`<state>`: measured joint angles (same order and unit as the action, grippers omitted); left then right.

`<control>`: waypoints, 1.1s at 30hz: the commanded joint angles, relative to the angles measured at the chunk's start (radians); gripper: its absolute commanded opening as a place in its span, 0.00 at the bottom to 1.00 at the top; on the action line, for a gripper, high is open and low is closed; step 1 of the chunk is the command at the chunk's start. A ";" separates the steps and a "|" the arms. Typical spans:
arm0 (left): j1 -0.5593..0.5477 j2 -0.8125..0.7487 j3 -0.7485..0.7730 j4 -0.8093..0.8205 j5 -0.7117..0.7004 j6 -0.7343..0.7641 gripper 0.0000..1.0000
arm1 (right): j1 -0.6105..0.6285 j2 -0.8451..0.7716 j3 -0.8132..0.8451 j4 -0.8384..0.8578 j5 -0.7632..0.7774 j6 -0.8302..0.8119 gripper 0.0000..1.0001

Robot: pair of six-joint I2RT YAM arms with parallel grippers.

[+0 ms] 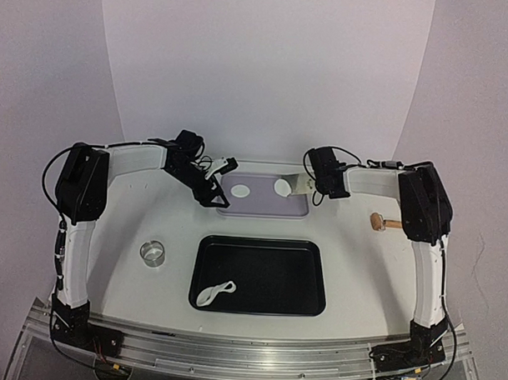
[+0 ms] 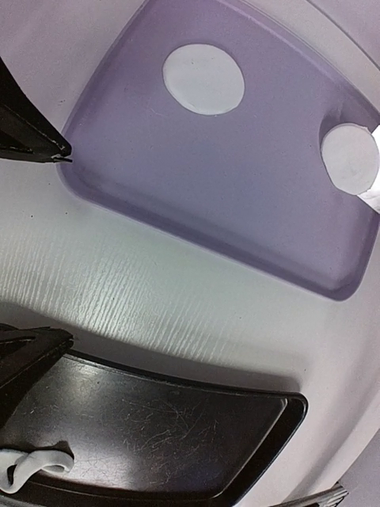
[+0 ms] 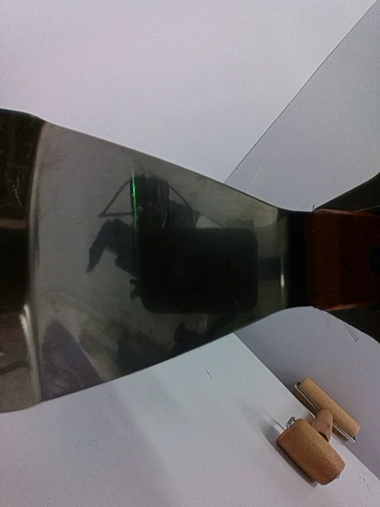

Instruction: Roll out the dumpling wrappers from the dough

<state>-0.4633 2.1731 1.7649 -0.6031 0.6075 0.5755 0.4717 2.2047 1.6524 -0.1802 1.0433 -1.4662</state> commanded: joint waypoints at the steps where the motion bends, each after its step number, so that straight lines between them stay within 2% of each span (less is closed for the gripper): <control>1: 0.008 -0.073 0.022 -0.015 0.022 0.009 0.71 | -0.010 -0.046 0.009 0.008 0.022 -0.035 0.00; 9: 0.008 -0.073 0.024 -0.020 0.029 0.013 0.71 | -0.050 -0.048 0.052 0.020 0.074 -0.055 0.00; 17: 0.008 -0.077 0.022 -0.032 0.035 0.023 0.71 | -0.065 -0.051 0.073 0.125 0.090 -0.126 0.00; 20: 0.008 -0.079 0.021 -0.033 0.037 0.026 0.71 | -0.087 -0.067 0.085 0.143 0.096 -0.111 0.00; 23: 0.008 -0.080 0.023 -0.033 0.040 0.023 0.71 | -0.118 -0.079 0.139 0.131 0.107 -0.026 0.00; 24: 0.010 -0.081 0.024 -0.033 0.040 0.021 0.71 | -0.123 -0.080 0.159 0.057 0.106 0.022 0.00; 27: 0.013 -0.081 0.037 -0.034 0.047 0.006 0.71 | -0.134 -0.052 0.327 -0.424 0.013 0.423 0.00; 28: 0.014 -0.082 0.041 -0.034 0.047 0.001 0.71 | -0.139 -0.036 0.396 -0.587 -0.035 0.609 0.00; 30: 0.017 -0.087 0.047 -0.036 0.045 -0.006 0.71 | -0.153 -0.006 0.492 -0.836 -0.166 0.884 0.00; 33: 0.019 -0.101 0.043 -0.043 0.034 -0.011 0.71 | -0.196 0.060 0.619 -1.142 -0.480 1.245 0.00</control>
<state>-0.4542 2.1666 1.7668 -0.6304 0.6296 0.5743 0.3140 2.2138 2.1196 -0.7851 0.9278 -0.8758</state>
